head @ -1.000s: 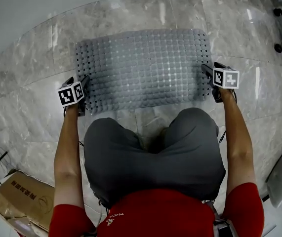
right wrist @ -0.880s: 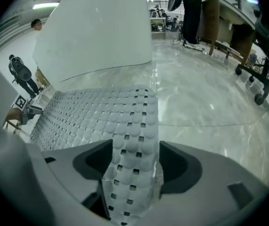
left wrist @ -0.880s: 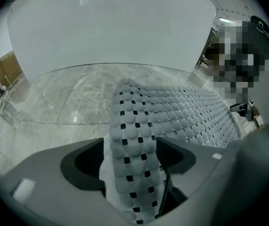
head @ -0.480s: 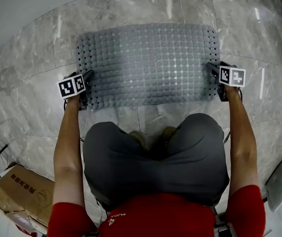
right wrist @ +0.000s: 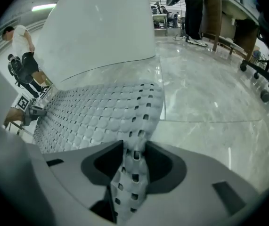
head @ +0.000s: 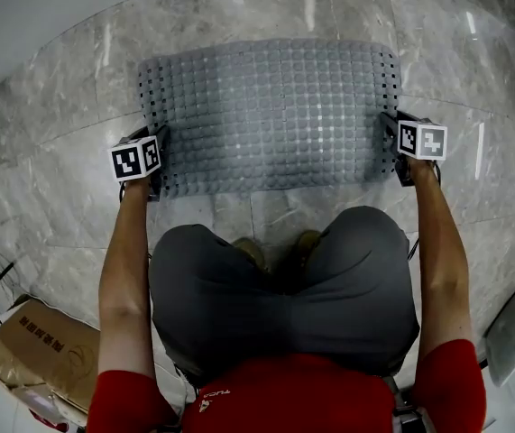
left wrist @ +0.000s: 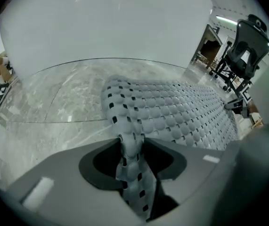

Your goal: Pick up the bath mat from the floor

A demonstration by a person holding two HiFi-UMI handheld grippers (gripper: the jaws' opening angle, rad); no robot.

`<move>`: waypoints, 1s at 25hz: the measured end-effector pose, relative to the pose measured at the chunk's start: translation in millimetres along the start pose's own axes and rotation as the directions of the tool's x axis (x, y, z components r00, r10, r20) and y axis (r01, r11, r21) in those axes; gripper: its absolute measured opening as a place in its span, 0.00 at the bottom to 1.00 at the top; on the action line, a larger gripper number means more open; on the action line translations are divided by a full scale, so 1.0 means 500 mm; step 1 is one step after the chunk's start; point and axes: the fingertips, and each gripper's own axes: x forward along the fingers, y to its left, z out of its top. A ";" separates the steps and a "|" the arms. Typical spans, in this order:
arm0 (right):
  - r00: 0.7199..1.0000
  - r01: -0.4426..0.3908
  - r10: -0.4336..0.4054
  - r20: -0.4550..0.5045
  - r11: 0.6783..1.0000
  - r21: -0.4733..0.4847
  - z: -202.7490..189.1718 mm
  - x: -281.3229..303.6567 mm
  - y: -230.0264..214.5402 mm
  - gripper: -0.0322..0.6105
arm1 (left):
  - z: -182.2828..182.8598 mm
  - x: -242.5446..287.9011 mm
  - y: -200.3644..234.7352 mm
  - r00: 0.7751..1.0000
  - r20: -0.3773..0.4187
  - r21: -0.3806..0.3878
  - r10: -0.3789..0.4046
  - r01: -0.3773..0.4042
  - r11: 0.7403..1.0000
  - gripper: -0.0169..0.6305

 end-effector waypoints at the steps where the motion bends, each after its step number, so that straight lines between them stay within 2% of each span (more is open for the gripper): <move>1: 1.000 -0.008 0.008 -0.001 1.000 -0.001 0.001 0.000 0.009 0.26 | 0.002 -0.001 -0.006 1.000 0.003 0.009 -0.003 0.003 1.000 0.25; 4: 0.999 -0.031 0.031 0.016 1.000 0.002 0.007 -0.007 0.033 0.16 | 0.005 -0.009 -0.019 1.000 0.017 0.021 -0.013 0.012 1.000 0.18; 7: 0.995 -0.063 0.063 0.071 0.998 0.003 0.021 -0.027 0.054 0.13 | 0.010 -0.027 -0.037 0.998 0.046 0.032 -0.040 0.038 0.999 0.11; 19: 0.965 -0.155 0.152 0.215 0.988 0.000 0.062 -0.137 0.123 0.12 | 0.039 -0.118 -0.078 0.976 0.165 0.029 -0.141 0.138 0.990 0.10; 25: 0.943 -0.192 0.193 0.272 0.981 -0.029 0.087 -0.208 0.162 0.12 | 0.060 -0.180 -0.103 0.959 0.218 0.060 -0.182 0.173 0.983 0.10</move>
